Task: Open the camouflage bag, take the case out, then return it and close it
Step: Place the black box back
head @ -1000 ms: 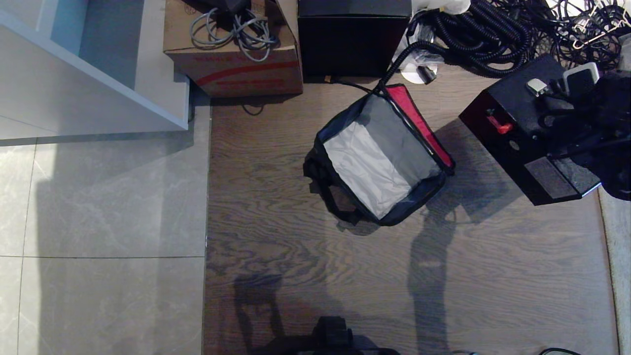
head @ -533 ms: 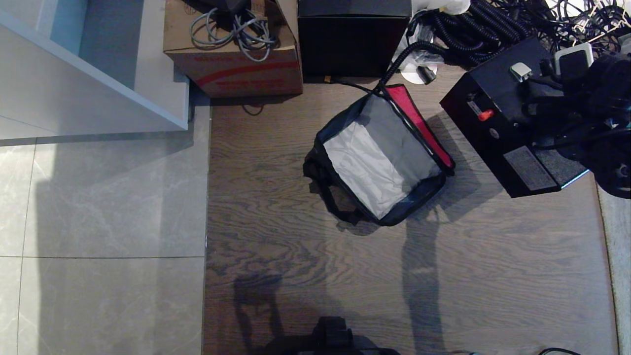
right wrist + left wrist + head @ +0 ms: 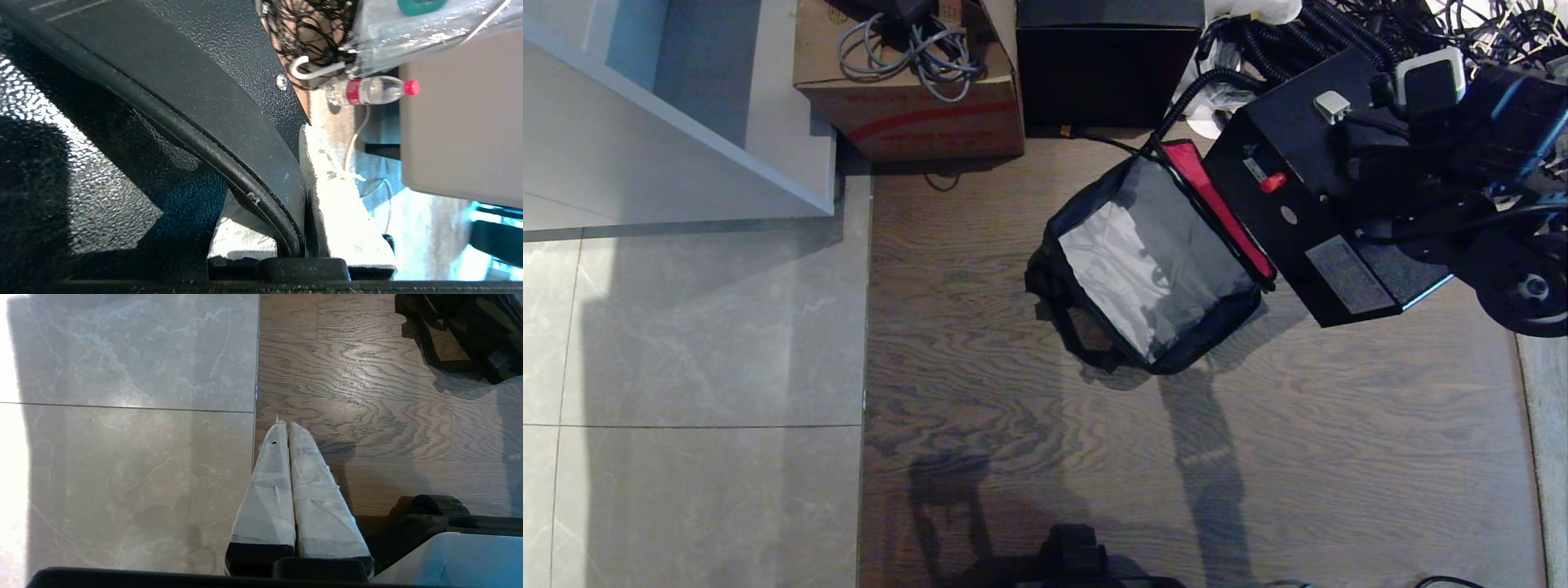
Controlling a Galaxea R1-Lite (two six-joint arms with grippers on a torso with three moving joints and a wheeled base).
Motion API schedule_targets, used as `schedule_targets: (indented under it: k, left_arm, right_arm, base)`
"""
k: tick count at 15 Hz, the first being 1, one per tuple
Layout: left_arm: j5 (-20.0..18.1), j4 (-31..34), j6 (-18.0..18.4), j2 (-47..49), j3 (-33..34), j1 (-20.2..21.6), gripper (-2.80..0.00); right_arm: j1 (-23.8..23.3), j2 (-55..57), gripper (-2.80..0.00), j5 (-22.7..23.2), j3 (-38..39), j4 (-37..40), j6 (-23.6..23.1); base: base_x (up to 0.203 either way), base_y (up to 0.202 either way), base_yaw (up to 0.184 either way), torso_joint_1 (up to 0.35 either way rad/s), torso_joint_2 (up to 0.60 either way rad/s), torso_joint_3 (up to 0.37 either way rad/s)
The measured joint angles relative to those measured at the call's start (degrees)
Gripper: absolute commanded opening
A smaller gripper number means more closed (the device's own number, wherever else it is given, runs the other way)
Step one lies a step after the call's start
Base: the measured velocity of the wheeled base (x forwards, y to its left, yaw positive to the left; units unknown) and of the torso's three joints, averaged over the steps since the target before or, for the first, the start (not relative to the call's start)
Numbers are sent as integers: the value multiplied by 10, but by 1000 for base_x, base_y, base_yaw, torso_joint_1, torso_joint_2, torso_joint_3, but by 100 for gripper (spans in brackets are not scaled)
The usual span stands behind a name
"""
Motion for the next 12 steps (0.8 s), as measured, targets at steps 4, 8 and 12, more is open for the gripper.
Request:
schedule_targets:
  k: [4,8,12]
  left_arm:
    - [0,0,0,0,0,0,-280]
    - [0,0,0,0,0,0,-280]
    - [0,0,0,0,0,0,-280]
  right_arm:
    - [57,-3,-280,-27,-3,7,0]
    - [116,1,-280,-55,-10,7,0]
    - [173,21,-280,-75,-27,7,0]
  base:
    - [0,0,0,0,0,0]
    - [0,0,0,0,0,0]
    - [0,0,0,0,0,0]
